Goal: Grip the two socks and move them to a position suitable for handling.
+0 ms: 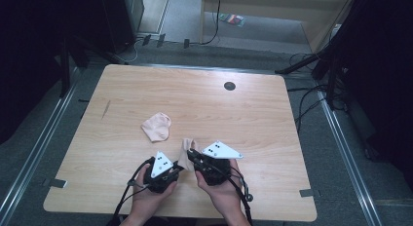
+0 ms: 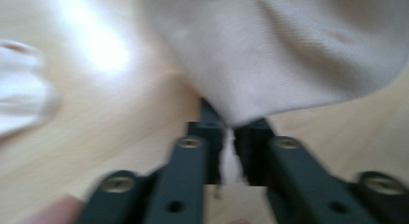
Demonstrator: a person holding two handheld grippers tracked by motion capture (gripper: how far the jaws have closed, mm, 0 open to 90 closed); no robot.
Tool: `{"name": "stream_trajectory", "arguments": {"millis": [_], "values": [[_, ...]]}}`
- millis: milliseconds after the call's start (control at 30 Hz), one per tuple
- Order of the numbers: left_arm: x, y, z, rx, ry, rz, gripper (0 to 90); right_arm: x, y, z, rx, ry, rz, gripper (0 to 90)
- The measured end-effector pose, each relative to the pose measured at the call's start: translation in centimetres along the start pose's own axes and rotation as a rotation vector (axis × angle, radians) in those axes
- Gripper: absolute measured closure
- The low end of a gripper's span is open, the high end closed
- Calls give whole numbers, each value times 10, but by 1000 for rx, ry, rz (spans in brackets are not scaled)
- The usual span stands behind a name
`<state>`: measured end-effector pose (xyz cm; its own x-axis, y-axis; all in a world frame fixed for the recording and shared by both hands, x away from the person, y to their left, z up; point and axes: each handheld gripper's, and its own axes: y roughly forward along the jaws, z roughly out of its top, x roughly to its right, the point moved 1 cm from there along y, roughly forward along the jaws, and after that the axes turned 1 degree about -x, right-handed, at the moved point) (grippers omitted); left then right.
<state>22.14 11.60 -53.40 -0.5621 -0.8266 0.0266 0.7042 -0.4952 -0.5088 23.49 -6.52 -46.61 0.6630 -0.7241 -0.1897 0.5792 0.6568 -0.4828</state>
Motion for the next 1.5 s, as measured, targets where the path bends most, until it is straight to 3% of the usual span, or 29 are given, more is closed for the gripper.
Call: {"name": "stream_trajectory", "arguments": {"millis": [33,67,133,200,267,367,467,500,600,733,833,933,1033,1167,1267,1333,1367,1500], "values": [[-2,-6,2,14,21,52,891,-1,-1,2,26,6,11,868],[-3,-16,5,43,75,150,894,-2,-1,2,41,8,19,868],[-2,-29,9,67,170,258,897,-3,-3,3,66,10,36,868],[0,-35,10,30,240,289,897,-2,-2,2,69,24,44,868],[1,-29,6,-15,239,236,897,4,3,-1,37,51,42,868],[4,-12,-6,-104,211,138,881,14,13,-12,-40,65,-4,868],[6,-1,-13,-147,181,39,719,27,17,-23,-96,69,-55,868],[6,0,-14,-143,169,29,675,33,17,-26,-118,73,-70,868],[0,1,-12,-135,130,-63,567,48,14,-32,-153,93,-94,868],[-19,-5,-7,-83,20,-139,524,60,11,-35,-173,90,-111,867],[-37,-8,-4,-57,-42,-97,521,62,11,-37,-182,74,-114,867],[-61,-6,-4,-53,-168,-17,525,61,12,-38,-184,63,-119,865],[-71,1,-2,-29,-266,-33,530,58,12,-38,-176,58,-114,864],[-71,16,1,-58,-338,-91,576,54,13,-40,-176,40,-110,864],[-68,25,-1,-107,-315,-43,678,52,12,-42,-176,34,-111,864],[-68,25,-1,-111,-297,-42,866,51,11,-43,-170,32,-113,864],[-68,23,-1,-107,-277,-44,900,52,10,-43,-167,30,-117,865],[-66,11,2,-87,-222,-51,900,54,5,-41,-147,53,-130,868]]}}
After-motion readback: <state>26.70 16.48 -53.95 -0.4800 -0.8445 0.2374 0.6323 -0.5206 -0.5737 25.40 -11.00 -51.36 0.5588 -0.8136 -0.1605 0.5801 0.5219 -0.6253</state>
